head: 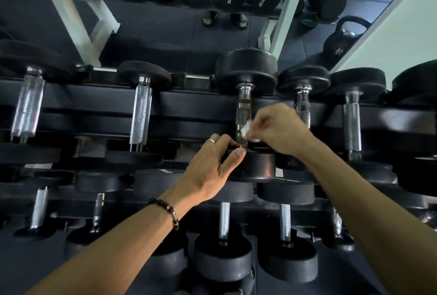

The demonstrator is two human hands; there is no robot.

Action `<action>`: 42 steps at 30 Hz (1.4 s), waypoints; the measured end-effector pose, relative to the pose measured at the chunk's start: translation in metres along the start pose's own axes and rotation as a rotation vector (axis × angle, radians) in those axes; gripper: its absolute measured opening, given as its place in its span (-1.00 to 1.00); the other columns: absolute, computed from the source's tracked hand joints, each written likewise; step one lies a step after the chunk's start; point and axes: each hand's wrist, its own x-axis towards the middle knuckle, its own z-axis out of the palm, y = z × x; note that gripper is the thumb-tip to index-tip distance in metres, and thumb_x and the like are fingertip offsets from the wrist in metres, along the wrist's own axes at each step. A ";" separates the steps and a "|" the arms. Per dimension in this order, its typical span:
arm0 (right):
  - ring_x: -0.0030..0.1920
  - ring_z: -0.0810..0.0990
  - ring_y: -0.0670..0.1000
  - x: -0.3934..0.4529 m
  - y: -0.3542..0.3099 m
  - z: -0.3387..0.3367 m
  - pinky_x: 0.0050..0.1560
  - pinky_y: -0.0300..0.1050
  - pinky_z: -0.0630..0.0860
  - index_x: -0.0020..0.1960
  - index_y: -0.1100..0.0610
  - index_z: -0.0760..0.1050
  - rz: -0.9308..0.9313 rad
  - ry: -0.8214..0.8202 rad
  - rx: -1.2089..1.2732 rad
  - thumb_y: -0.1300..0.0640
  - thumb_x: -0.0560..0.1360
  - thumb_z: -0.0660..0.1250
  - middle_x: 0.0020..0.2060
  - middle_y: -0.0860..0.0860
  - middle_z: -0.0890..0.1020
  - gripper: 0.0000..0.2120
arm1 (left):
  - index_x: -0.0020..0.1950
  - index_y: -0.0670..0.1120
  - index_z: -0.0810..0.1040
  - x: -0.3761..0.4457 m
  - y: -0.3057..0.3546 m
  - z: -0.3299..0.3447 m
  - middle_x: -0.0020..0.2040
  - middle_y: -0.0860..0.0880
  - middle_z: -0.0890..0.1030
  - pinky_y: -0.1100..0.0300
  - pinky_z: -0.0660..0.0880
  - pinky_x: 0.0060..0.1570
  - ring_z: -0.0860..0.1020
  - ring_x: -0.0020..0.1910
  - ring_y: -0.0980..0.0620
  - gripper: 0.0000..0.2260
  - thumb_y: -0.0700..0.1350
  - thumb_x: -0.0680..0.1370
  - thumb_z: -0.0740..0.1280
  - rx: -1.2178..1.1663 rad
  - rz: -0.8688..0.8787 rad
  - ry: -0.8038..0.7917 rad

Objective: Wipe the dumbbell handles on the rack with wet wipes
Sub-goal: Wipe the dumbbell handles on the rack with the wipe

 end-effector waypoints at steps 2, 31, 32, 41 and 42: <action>-0.11 0.65 -0.17 0.004 -0.002 0.000 -0.06 -0.35 0.52 -0.25 0.00 0.59 0.009 0.132 0.126 0.13 0.40 0.55 -0.20 -0.12 0.68 -0.85 | -0.05 0.11 0.43 0.000 0.000 0.000 -0.10 0.08 0.43 0.17 0.47 -0.11 0.47 -0.10 0.14 -0.59 0.40 0.51 0.02 -0.007 -0.008 0.010; 0.28 0.56 0.03 0.022 -0.020 -0.010 0.12 0.06 0.56 0.32 -0.25 0.48 -0.663 -0.283 -0.768 0.03 0.64 0.19 0.34 -0.24 0.52 -0.69 | 0.33 0.05 0.39 -0.019 0.005 0.004 0.17 0.17 0.40 0.26 0.41 0.06 0.48 0.08 0.20 -0.37 0.44 0.46 0.04 -0.040 -0.153 0.072; 0.27 0.58 0.03 0.033 -0.023 -0.014 0.08 0.02 0.57 0.33 -0.25 0.47 -0.660 -0.197 -0.810 0.06 0.64 0.19 0.35 -0.24 0.51 -0.66 | 0.33 0.04 0.38 -0.019 0.004 0.004 0.18 0.17 0.40 0.25 0.41 0.07 0.48 0.09 0.20 -0.36 0.44 0.46 0.04 -0.035 -0.155 0.073; 0.28 0.54 0.02 0.017 -0.019 -0.012 0.18 0.17 0.53 0.30 -0.23 0.48 -0.685 -0.437 -0.753 0.02 0.65 0.16 0.29 -0.22 0.56 -0.71 | 0.25 0.09 0.37 -0.019 0.004 0.001 0.12 0.17 0.40 0.24 0.42 -0.02 0.48 0.04 0.21 -0.41 0.46 0.44 0.02 -0.046 -0.170 0.033; 0.28 0.54 0.04 0.025 -0.021 -0.016 0.14 0.15 0.56 0.31 -0.22 0.48 -0.653 -0.338 -0.799 0.05 0.64 0.19 0.31 -0.20 0.55 -0.69 | 0.26 0.09 0.37 -0.018 0.004 0.001 0.13 0.16 0.41 0.22 0.43 0.01 0.48 0.05 0.21 -0.40 0.47 0.43 0.01 -0.038 -0.168 0.028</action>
